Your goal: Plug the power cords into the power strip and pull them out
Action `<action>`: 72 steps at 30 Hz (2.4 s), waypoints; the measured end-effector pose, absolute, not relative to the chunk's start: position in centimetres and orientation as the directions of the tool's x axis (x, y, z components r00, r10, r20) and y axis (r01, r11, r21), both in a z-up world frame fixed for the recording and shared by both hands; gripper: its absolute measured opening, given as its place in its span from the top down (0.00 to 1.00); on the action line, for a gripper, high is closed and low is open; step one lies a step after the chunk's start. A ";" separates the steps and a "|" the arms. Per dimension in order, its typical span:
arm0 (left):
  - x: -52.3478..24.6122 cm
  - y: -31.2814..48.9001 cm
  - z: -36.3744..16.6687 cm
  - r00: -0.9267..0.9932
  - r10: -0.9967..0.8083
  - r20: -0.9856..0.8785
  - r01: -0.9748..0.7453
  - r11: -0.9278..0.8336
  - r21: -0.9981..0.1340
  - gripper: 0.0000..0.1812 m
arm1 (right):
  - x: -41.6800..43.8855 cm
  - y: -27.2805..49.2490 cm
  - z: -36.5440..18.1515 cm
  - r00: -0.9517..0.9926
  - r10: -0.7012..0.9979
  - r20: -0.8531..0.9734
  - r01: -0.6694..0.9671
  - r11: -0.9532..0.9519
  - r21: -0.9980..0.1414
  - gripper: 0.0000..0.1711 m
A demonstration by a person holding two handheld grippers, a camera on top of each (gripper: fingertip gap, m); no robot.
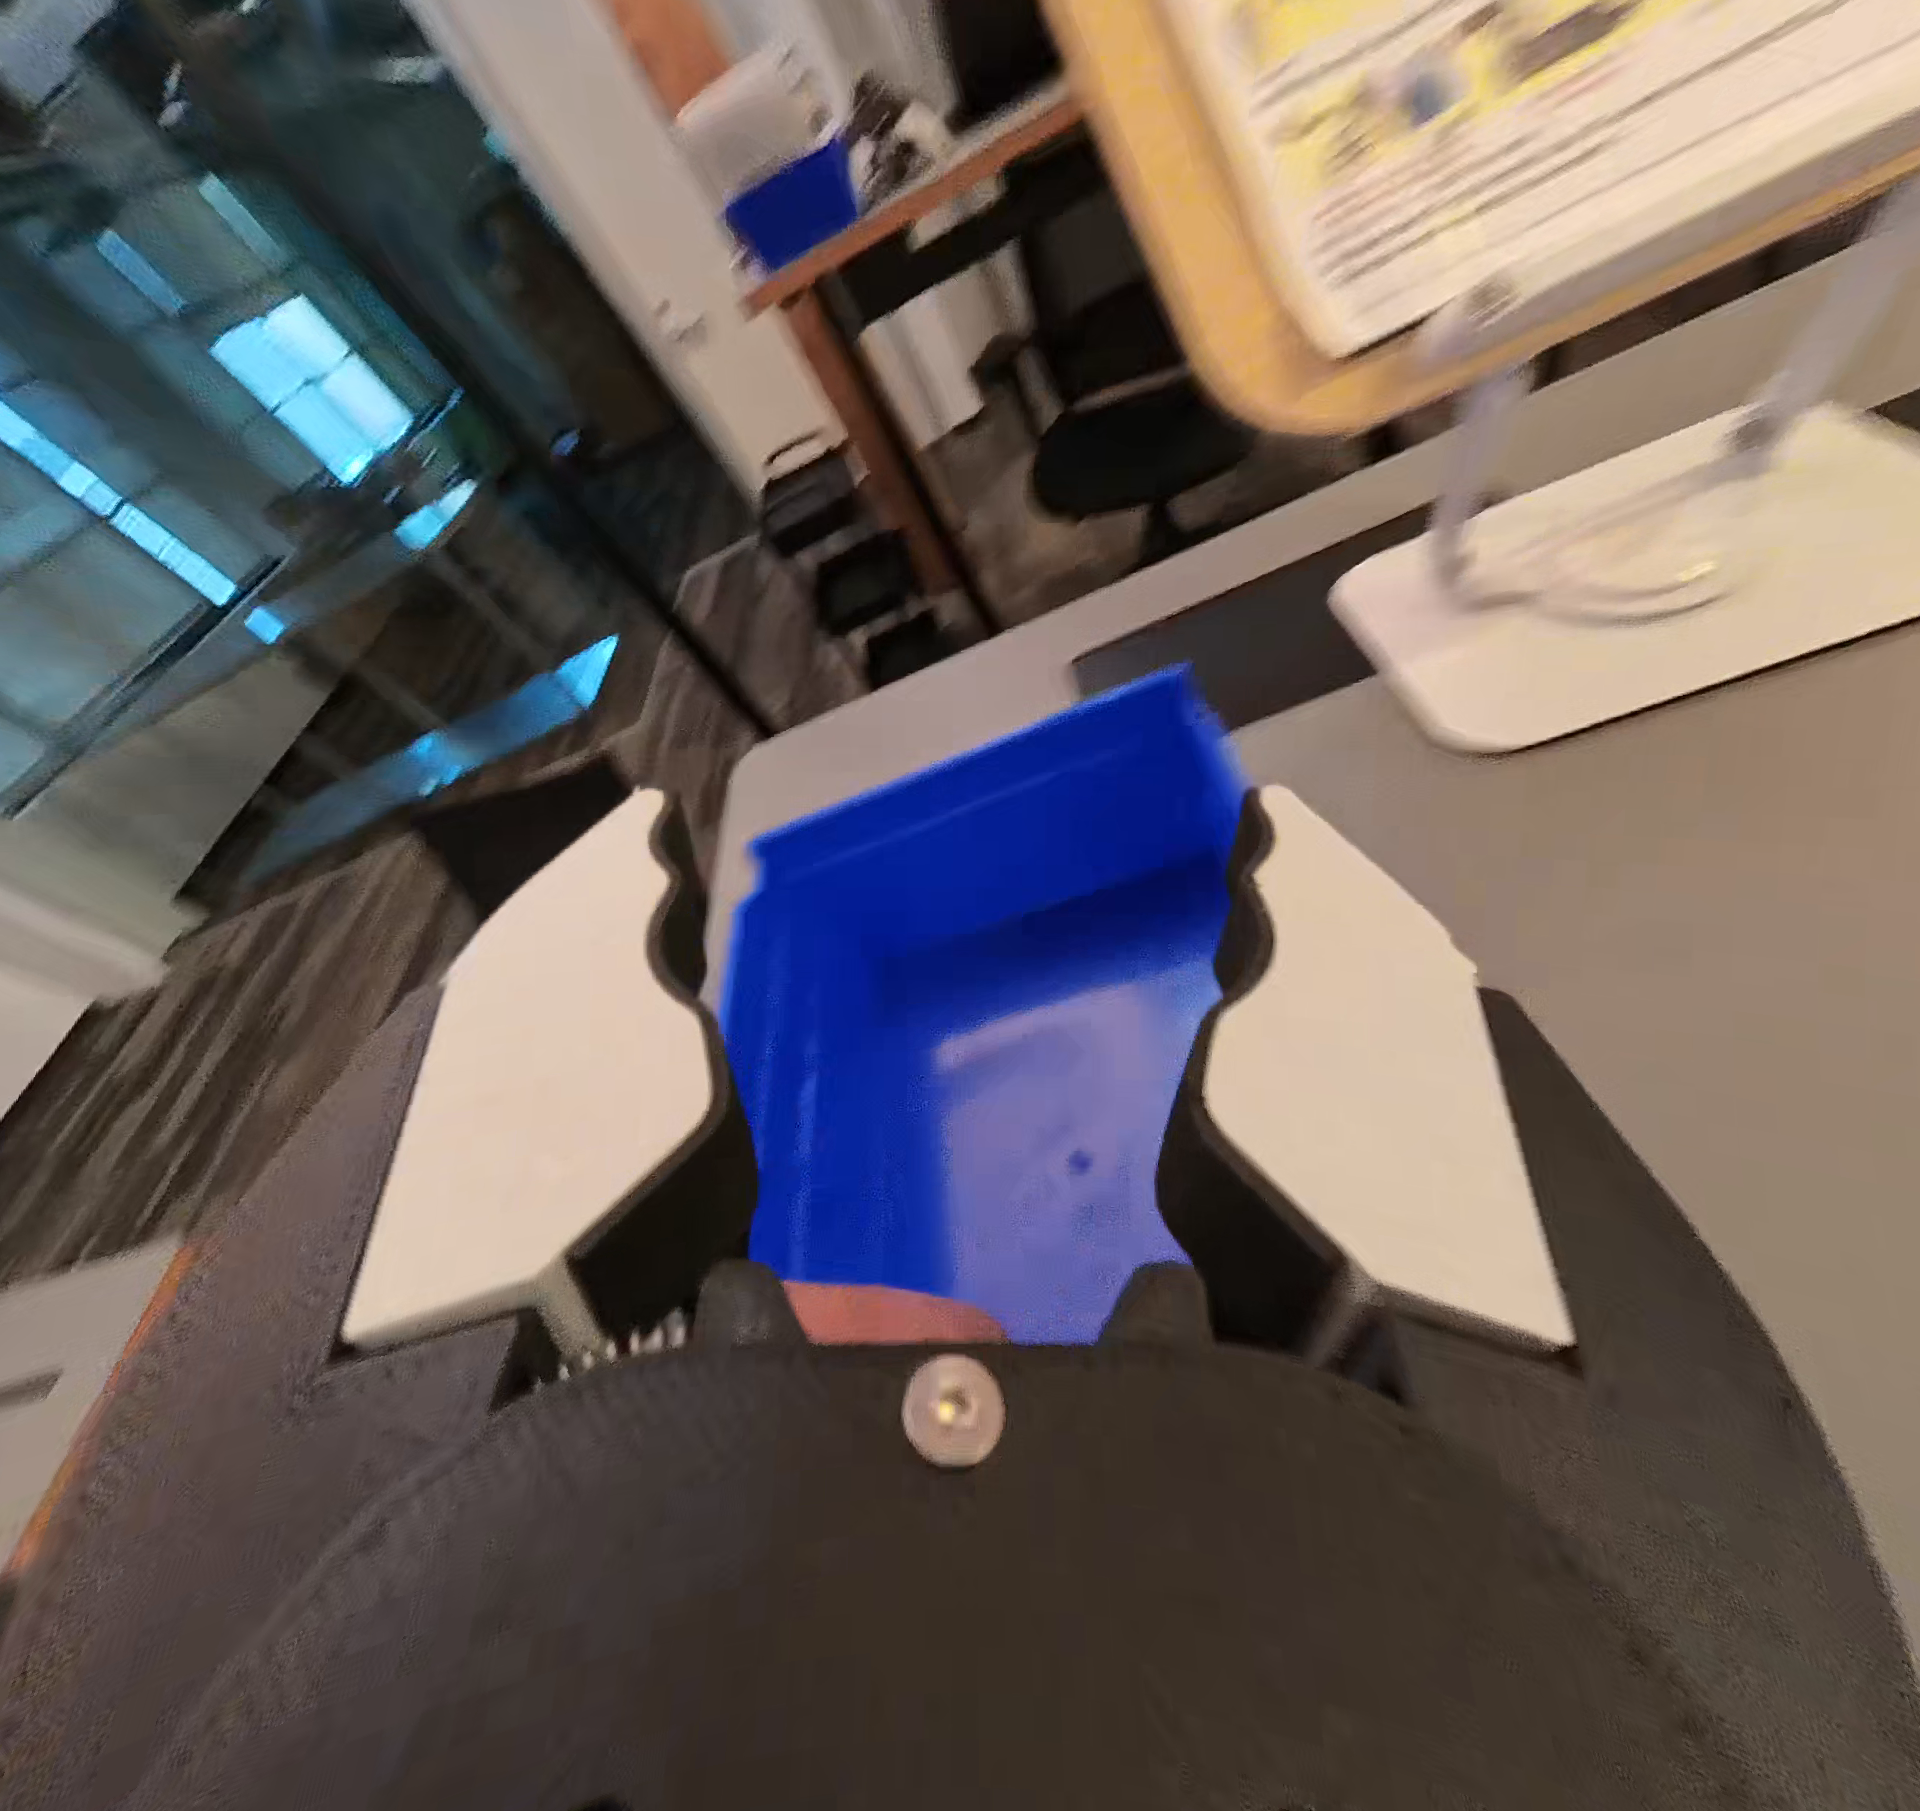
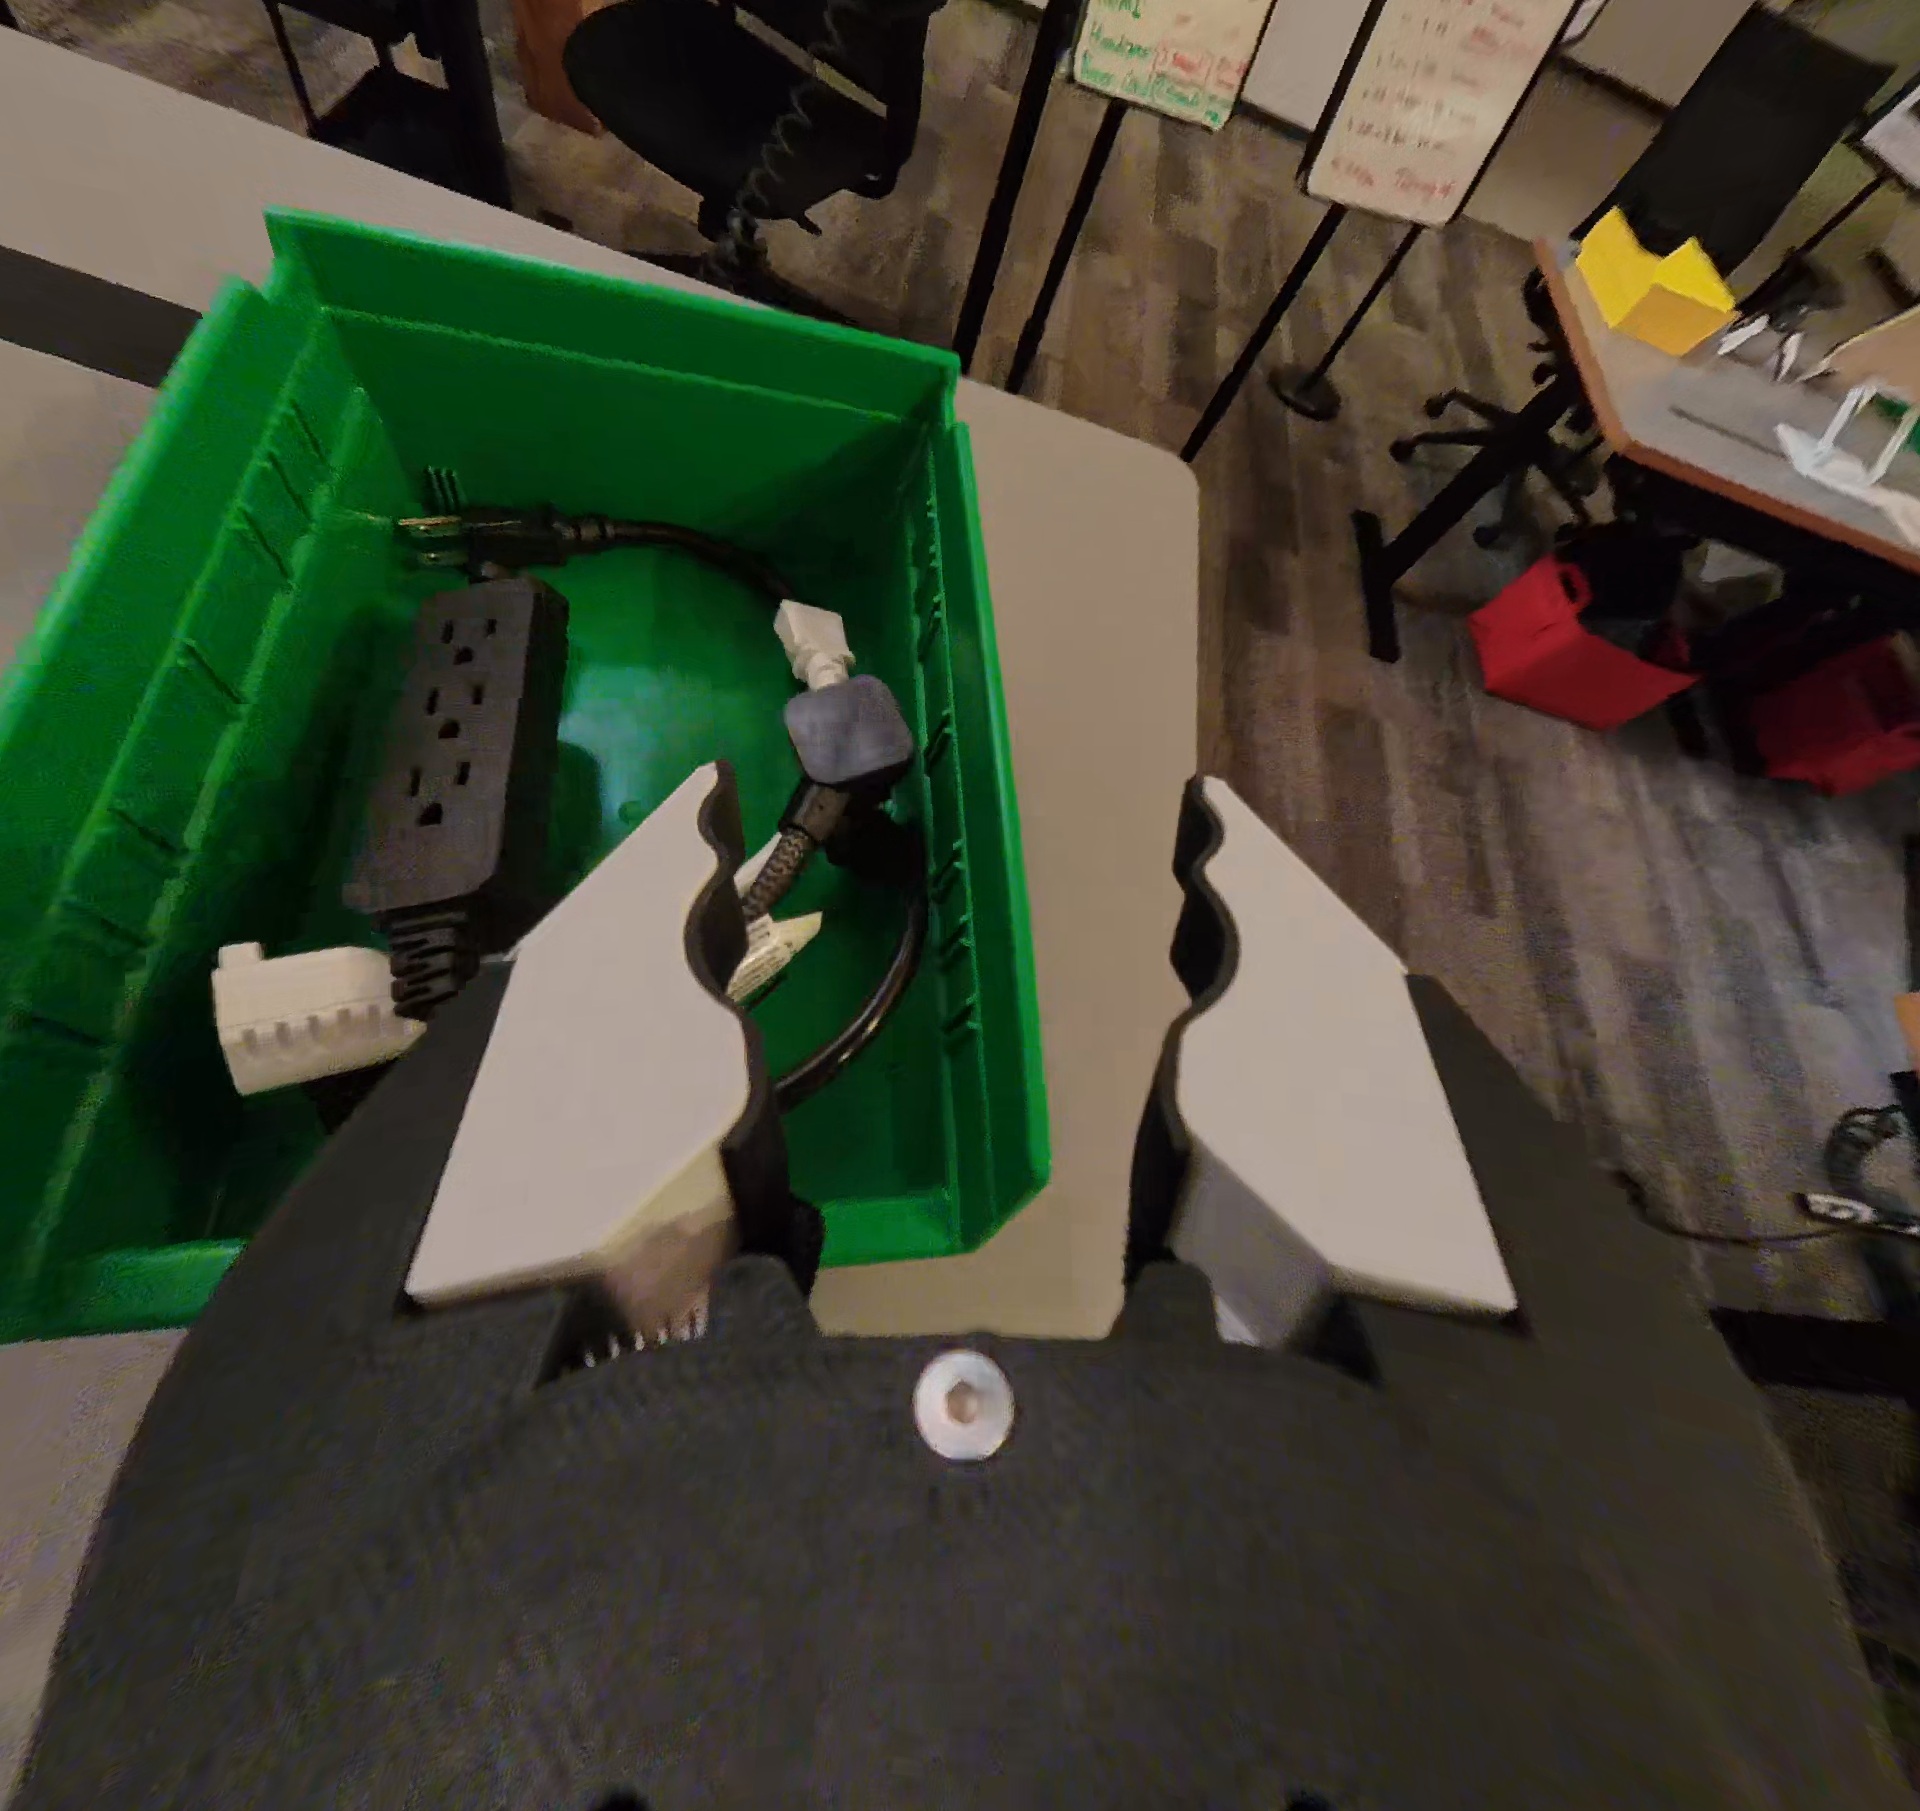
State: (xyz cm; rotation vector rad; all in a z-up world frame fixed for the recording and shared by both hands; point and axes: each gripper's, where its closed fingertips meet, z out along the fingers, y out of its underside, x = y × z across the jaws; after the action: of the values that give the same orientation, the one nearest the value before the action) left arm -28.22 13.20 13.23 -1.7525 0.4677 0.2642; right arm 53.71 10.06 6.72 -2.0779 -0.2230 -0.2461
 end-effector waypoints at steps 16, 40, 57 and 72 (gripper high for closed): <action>-44.8 9.8 -1.9 0.972 -0.049 -0.231 -0.211 -0.612 -0.762 0.69 | 54.9 10.9 -2.3 0.971 0.238 0.025 0.176 -0.638 -0.750 0.86; -39.8 13.2 -1.9 0.959 -0.284 -0.002 -0.121 -0.404 -0.907 0.98 | 43.1 5.6 -2.4 0.980 0.189 0.064 0.175 -0.661 -0.730 0.93; -38.8 11.6 1.5 0.911 -0.410 0.031 -0.079 -0.248 -0.966 0.98 | 26.6 2.4 -2.4 0.954 0.295 0.054 0.244 -0.656 -0.714 0.92; -43.0 5.5 6.6 0.920 -0.391 0.037 0.003 -0.088 -0.996 0.98 | 9.8 2.7 -2.4 0.939 0.343 0.018 0.218 -0.554 -0.803 0.89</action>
State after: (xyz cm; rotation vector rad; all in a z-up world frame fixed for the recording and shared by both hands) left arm -42.96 5.52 6.62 -1.6334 0.3035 -0.3365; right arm 9.80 2.69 -2.35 -2.1782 -0.3960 0.1743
